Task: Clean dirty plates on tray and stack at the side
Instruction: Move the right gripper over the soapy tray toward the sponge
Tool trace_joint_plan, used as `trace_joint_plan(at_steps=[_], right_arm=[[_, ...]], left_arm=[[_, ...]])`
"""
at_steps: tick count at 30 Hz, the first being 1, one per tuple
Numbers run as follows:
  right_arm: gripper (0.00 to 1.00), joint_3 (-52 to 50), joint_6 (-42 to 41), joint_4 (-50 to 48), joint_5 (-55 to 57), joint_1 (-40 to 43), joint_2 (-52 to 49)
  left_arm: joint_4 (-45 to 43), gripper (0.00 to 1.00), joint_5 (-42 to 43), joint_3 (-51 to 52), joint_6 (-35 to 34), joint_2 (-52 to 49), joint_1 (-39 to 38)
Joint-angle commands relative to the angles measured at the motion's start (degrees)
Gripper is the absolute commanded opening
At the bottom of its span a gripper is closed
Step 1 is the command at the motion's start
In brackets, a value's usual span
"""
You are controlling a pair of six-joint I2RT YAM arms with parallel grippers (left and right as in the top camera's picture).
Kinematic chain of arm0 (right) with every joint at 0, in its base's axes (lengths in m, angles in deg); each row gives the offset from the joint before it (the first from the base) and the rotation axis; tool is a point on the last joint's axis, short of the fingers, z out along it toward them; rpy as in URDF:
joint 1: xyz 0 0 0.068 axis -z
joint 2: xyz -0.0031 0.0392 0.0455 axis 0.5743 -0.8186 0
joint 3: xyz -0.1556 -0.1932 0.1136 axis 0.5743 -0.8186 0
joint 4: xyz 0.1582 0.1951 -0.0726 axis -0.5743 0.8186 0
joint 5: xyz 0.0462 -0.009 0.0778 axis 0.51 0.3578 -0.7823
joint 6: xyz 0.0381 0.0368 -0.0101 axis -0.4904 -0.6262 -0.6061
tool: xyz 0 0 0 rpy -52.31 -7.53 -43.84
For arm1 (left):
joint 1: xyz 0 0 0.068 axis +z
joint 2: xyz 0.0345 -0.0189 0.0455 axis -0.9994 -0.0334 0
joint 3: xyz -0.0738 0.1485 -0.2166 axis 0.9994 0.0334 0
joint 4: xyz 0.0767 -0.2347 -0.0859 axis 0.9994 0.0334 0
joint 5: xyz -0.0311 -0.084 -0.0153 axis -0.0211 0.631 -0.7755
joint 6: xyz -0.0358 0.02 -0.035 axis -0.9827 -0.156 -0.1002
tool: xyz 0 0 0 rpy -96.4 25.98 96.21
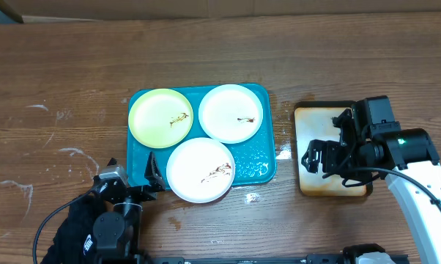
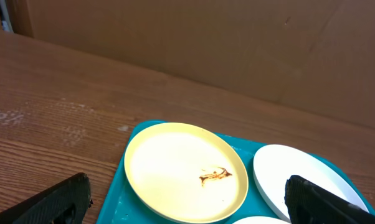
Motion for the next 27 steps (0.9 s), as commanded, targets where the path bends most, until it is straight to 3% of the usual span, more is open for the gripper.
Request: trace_joint_plan(at_steps=[1,13,27], right_arm=[[1.0,1.57,-0.39,0.7,-0.46,-0.04,0.35],[1.0,1.57,-0.44,2.86,-0.35,-0.04,0.37],[1.0,1.53,1.99,-5.29,0.33,-0.04,0.31]], left_arm=[[-0.31,1.0,-0.22,0.52,-0.13,0.59,0.31],[-0.31,1.0,-0.22,0.52,-0.13,0.59,0.31],[-0.31,1.0,-0.2,0.52,-0.13,0.59,0.31]])
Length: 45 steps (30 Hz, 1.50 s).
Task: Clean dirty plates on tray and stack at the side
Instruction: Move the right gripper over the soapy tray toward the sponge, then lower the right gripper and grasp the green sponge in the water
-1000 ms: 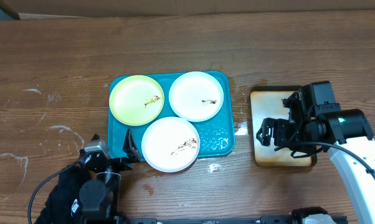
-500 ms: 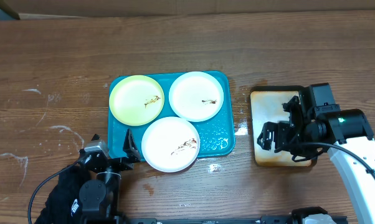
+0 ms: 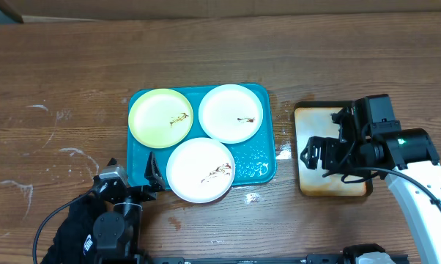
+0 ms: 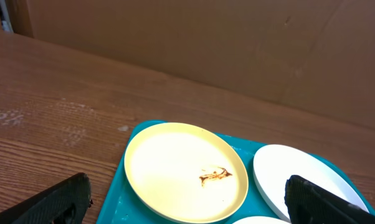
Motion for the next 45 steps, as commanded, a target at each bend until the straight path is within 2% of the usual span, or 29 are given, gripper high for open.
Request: trace_joint_plan(at_steps=[1,3,7,9,19,26,35,37,40,41,43,44,45], right_arm=[[1.0,1.53,1.03,-1.09,2.27,-0.04,0.28],[1.0,1.53,0.13,-0.2,6.78,-0.04,0.31],[1.0,1.53,-9.03,4.31,19.93,-0.04,0.28],[1.0,1.53,-10.49,5.18,24.2,-0.04,0.28],[1.0,1.53,-10.6,3.67,13.55,-0.04,0.28],[1.0,1.6,-8.04,1.11,12.44,-0.02,-0.94],[1.0,5.75,-7.96,0.04,12.55,3.37,-18.51],[0.94,9.25,-7.96,0.48,12.57,4.26,-20.7],[0.61,14.27,-7.74,1.46,12.57,5.57,-21.18],[0.59,15.87,-6.75,1.88,12.57,6.05,-21.18],[0.88,17.31,-5.27,2.45,12.81,7.04,-21.2],[0.96,17.29,-5.05,2.49,12.83,7.74,-21.2],[0.98,17.14,-4.9,2.73,12.79,8.55,-21.24]], left_arm=[[-0.33,1.0,-0.26,0.52,-0.13,0.59,0.31],[-0.33,1.0,-0.24,0.52,-0.13,0.59,0.31],[-0.31,1.0,-0.22,0.52,-0.13,0.59,0.31],[-0.31,1.0,-0.22,0.52,-0.13,0.59,0.31],[-0.31,1.0,-0.22,0.52,-0.13,0.59,0.31],[-0.31,1.0,-0.2,0.52,-0.13,0.59,0.31],[-0.28,1.0,-0.13,0.52,-0.81,0.59,0.31],[-0.28,1.0,0.04,0.52,-0.79,0.59,0.31],[-0.24,1.0,0.46,0.52,-0.79,0.59,0.31],[-0.2,1.0,0.7,0.52,-0.76,0.59,0.31],[-0.15,1.0,0.7,0.52,-0.76,0.59,0.31],[-0.17,1.0,0.68,0.52,-0.76,0.59,0.31],[-0.17,1.0,0.68,0.52,-0.76,0.59,0.31]])
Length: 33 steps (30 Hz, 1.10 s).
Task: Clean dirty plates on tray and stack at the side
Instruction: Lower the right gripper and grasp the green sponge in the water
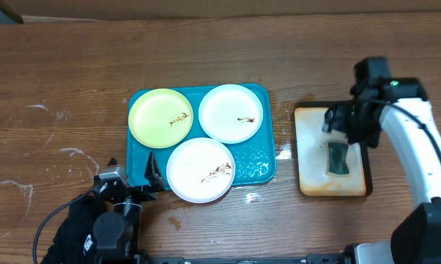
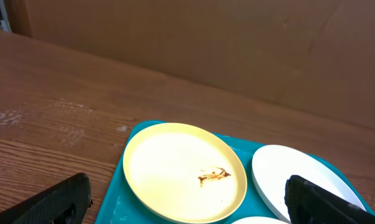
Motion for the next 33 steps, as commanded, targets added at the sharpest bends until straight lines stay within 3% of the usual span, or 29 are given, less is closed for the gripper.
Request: trace_joint_plan(at_steps=[1,2,4,5,7,12,19,23,30,33], right_arm=[[0.98,0.59,2.62,0.94,0.15,2.23,0.52],[0.95,0.31,4.24,1.27,-0.55,2.75,0.31],[0.78,-0.24,7.93,2.01,-2.14,3.45,-0.28],[0.77,-0.37,9.7,2.27,-2.36,3.65,-0.61],[0.8,-0.55,11.19,2.08,-2.84,3.67,-0.98],[0.99,-1.03,13.81,1.95,-4.63,3.67,-1.11],[0.95,-4.61,22.32,4.5,-18.1,3.67,-1.29],[0.92,-8.57,21.4,4.37,-17.84,3.69,-1.29],[0.87,-13.79,6.49,0.52,-1.88,4.33,-1.29],[0.85,-13.84,4.17,0.24,0.5,4.31,-1.29]], left_arm=[[-0.07,1.0,0.48,0.52,-0.55,0.59,0.31],[-0.07,1.0,0.48,0.52,-0.55,0.59,0.31],[-0.07,1.0,0.5,0.52,-0.55,0.59,0.31],[-0.07,1.0,0.48,0.52,-0.52,0.59,0.31],[-0.07,1.0,0.48,0.52,-0.33,0.59,0.31],[-0.04,1.0,0.48,0.52,-0.33,0.59,0.31],[-0.04,1.0,0.5,0.52,-0.07,0.55,0.31],[-0.04,1.0,0.5,0.52,1.64,0.5,0.31],[-0.04,1.0,0.5,0.52,1.64,0.48,0.31],[-0.04,1.0,0.5,0.52,1.64,0.48,0.31]])
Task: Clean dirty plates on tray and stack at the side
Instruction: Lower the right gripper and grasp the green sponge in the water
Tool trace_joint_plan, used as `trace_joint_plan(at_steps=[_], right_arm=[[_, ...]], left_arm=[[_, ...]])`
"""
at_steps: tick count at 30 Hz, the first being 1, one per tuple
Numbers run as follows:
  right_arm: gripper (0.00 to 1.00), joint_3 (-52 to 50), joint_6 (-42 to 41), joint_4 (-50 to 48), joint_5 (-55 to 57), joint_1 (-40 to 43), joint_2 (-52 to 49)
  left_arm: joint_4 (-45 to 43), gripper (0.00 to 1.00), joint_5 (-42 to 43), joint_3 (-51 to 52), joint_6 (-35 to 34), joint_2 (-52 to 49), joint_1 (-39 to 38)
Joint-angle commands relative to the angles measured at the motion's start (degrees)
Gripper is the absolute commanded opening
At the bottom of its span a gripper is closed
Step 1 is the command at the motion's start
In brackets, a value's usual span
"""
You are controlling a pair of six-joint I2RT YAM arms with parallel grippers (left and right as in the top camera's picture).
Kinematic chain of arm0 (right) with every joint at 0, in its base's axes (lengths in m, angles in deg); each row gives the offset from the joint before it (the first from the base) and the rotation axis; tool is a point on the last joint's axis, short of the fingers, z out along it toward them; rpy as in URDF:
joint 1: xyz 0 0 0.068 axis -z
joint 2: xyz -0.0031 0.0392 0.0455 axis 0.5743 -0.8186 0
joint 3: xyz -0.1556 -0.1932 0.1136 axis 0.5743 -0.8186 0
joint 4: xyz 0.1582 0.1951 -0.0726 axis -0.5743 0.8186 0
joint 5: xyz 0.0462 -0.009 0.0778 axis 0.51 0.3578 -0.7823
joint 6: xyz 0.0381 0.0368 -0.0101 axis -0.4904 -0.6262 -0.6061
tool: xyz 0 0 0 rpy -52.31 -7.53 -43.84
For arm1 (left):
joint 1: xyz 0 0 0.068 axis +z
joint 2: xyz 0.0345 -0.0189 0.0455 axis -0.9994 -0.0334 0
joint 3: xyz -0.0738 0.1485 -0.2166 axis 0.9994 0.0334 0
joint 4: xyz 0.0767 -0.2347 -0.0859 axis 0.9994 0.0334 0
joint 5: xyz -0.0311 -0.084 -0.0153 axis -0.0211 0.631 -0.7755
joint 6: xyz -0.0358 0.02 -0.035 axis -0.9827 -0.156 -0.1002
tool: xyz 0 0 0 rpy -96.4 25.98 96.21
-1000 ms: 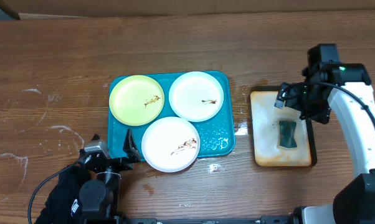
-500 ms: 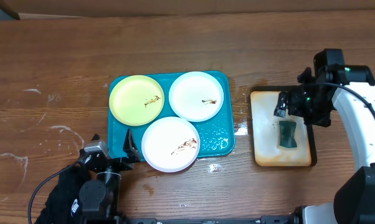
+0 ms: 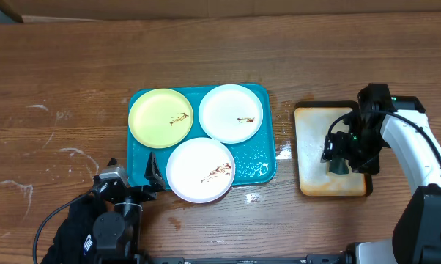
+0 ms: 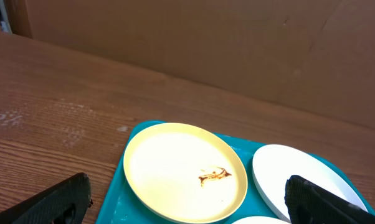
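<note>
A teal tray (image 3: 263,163) holds three plates. The yellow plate (image 3: 160,118) and the far white plate (image 3: 231,112) each carry a small brown smear, and the near white plate (image 3: 201,169) has a larger one. My left gripper (image 3: 131,169) sits open at the tray's near left corner, fingers (image 4: 50,199) wide apart before the yellow plate (image 4: 184,171). My right gripper (image 3: 341,152) is down on a dark green sponge (image 3: 339,168) lying on a white board (image 3: 313,150). The arm hides whether the fingers have closed on the sponge.
The brown wooden table (image 3: 67,88) stretches left of the tray and behind it. A wet patch (image 3: 283,152) lies between tray and board. A cardboard wall (image 4: 237,43) stands at the table's far edge.
My right gripper has come from the board's far right corner down onto the sponge near the board's front right. The left gripper and the plates have not moved.
My right arm first lay low across the board, hiding the sponge, and stayed so a second later. Then it stood at the board's far edge with the sponge lying bare. Now it is on the sponge. The left gripper stayed open at the tray throughout.
</note>
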Motion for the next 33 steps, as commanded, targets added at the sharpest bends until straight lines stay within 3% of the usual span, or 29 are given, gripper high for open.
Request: trace_joint_plan(at_steps=[1,12,20,33], right_arm=[[0.84,-0.2,-5.66,-0.85,6.08,0.48,-0.17],[0.8,-1.55,-4.31,-6.62,-0.87,0.48,-1.73],[0.78,-1.57,-3.89,-7.5,-0.79,0.48,-7.21],[0.74,-1.57,-5.9,-10.64,2.91,2.21,-7.63]], left_arm=[[-0.04,1.0,0.5,0.52,1.36,0.48,0.31],[-0.07,1.0,0.48,0.52,1.36,0.48,0.31],[-0.04,1.0,0.5,0.52,1.9,0.48,0.31],[-0.07,1.0,0.5,0.52,1.99,0.48,0.31]])
